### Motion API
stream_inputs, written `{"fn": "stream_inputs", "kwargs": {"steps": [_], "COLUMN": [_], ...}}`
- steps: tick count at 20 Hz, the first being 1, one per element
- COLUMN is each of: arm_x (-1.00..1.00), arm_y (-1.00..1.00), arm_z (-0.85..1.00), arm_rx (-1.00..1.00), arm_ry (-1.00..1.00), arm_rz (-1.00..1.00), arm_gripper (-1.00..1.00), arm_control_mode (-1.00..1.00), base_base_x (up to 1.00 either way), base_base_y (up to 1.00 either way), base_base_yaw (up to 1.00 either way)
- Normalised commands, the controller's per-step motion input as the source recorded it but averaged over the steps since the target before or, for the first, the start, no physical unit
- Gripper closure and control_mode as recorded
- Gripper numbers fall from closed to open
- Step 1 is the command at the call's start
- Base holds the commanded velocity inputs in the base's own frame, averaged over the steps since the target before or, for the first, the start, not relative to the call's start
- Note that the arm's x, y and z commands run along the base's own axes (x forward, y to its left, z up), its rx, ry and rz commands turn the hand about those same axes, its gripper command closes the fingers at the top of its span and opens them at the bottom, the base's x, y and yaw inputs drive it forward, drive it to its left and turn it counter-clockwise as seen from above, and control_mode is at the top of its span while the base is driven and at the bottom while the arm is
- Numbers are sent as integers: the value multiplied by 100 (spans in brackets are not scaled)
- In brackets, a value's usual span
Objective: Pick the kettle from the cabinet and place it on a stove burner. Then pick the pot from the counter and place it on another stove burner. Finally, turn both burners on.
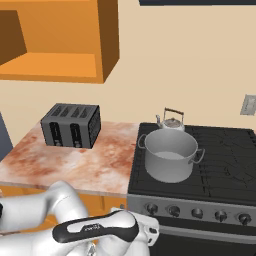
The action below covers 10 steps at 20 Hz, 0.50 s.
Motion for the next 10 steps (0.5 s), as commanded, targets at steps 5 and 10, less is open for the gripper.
{"fn": "stream_inputs", "kwargs": {"steps": [5, 10], "arm_x": [0, 2], "arm_y": [-26, -20], "arm_z": [-12, -6], "arm_rx": [-4, -5], "arm_ry": [-3, -3], "arm_rz": [0, 0], "arm_gripper": [-100, -100], "arm_control_mode": [-100, -100], "base_base_x": [0, 0], "base_base_y": [0, 0], "base_base_yaw": [0, 0]}}
